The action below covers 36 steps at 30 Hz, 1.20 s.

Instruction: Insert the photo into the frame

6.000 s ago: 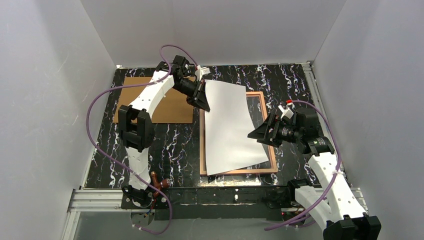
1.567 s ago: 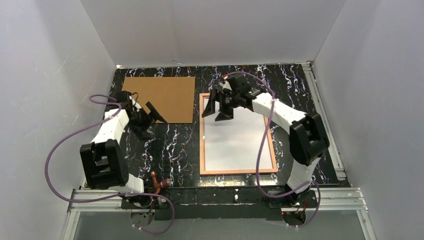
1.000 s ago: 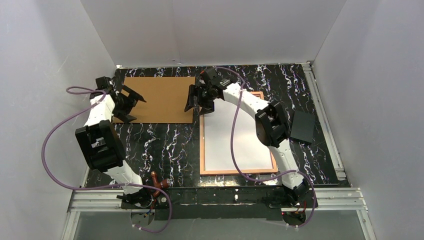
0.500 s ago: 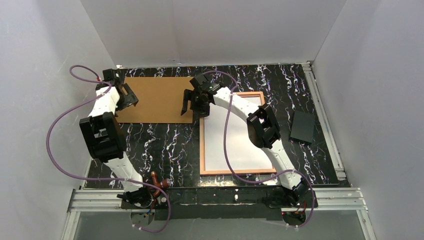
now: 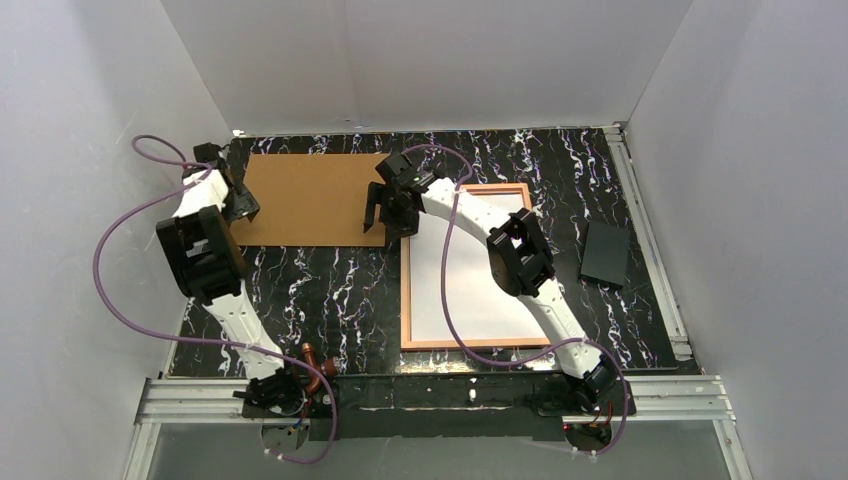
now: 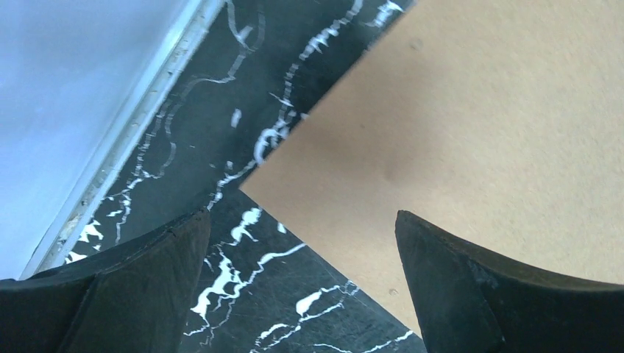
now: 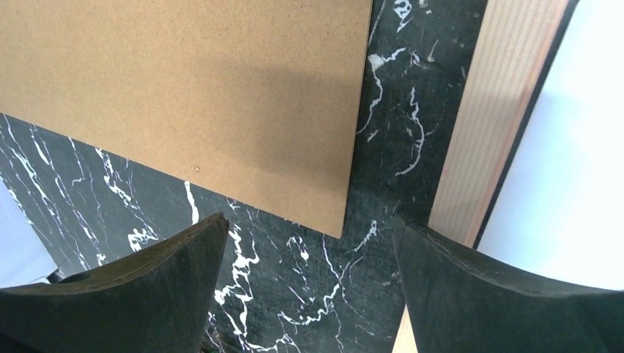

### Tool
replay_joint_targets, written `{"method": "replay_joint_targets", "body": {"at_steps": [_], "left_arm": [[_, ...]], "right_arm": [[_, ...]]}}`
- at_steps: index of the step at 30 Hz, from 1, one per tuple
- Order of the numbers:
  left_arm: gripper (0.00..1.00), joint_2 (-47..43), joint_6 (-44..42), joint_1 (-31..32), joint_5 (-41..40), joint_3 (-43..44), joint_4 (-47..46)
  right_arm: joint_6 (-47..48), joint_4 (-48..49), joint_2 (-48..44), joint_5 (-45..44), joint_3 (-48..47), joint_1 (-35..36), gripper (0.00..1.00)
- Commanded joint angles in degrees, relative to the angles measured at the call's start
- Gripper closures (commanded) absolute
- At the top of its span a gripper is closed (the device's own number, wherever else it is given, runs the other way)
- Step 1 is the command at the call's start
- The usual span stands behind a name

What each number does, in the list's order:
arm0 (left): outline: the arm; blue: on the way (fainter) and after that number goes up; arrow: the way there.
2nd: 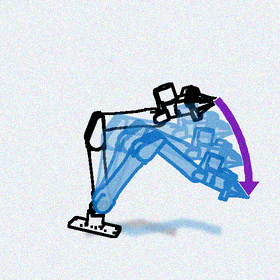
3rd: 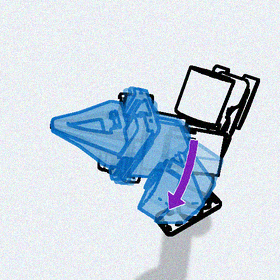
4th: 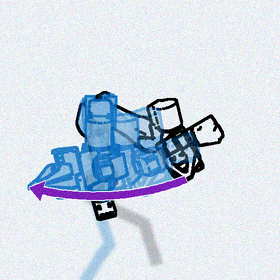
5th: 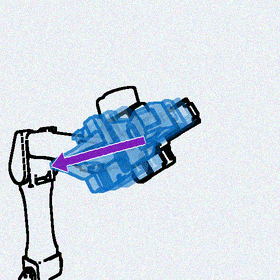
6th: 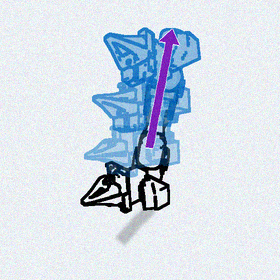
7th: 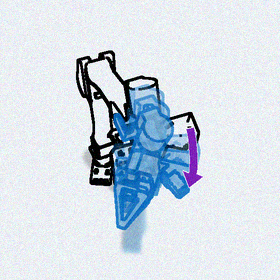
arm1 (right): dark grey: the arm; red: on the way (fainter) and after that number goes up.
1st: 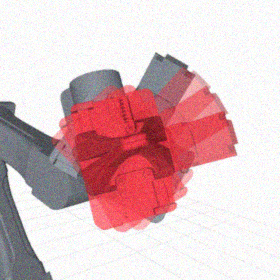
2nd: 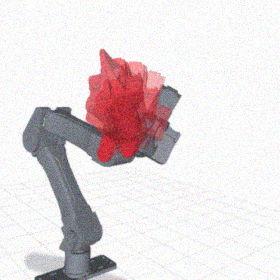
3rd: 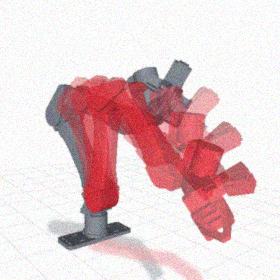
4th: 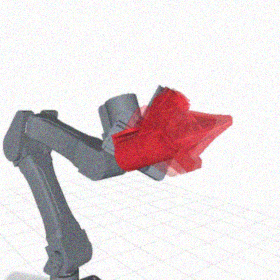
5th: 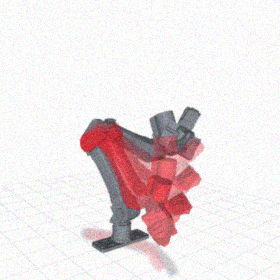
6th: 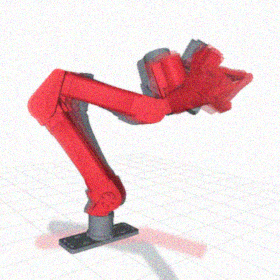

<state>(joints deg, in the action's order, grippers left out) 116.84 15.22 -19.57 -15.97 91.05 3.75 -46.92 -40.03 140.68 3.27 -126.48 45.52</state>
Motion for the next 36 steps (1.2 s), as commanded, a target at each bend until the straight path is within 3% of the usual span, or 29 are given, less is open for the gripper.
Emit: {"method": "replay_joint_targets", "body": {"at_steps": [1,10,20,23,36], "left_arm": [[0.02,1.2,1.8,-2.8,-1.0,2.5,5.3],[0.02,6.6,5.6,-5.7,12.4,7.1,4.4],[0.02,11.0,6.3,-5.9,15.0,8.0,5.2],[0.02,11.7,7.5,-5.9,19.1,8.0,5.4],[0.05,4.9,6.7,0.6,23.3,1.6,6.1]], "right_arm": [[-1.8,1.6,2.6,0.7,-2.1,-0.1,0.09],[-2.2,2.7,3.1,1.9,-1.9,-0.2,0.09],[-2.7,3.9,4.1,3.9,-0.9,-0.2,0.09],[-2.8,4.7,4.3,5.0,-0.9,-0.2,0.09],[-2.7,7.4,1.2,8.2,2.3,-1.0,0.10]]}}
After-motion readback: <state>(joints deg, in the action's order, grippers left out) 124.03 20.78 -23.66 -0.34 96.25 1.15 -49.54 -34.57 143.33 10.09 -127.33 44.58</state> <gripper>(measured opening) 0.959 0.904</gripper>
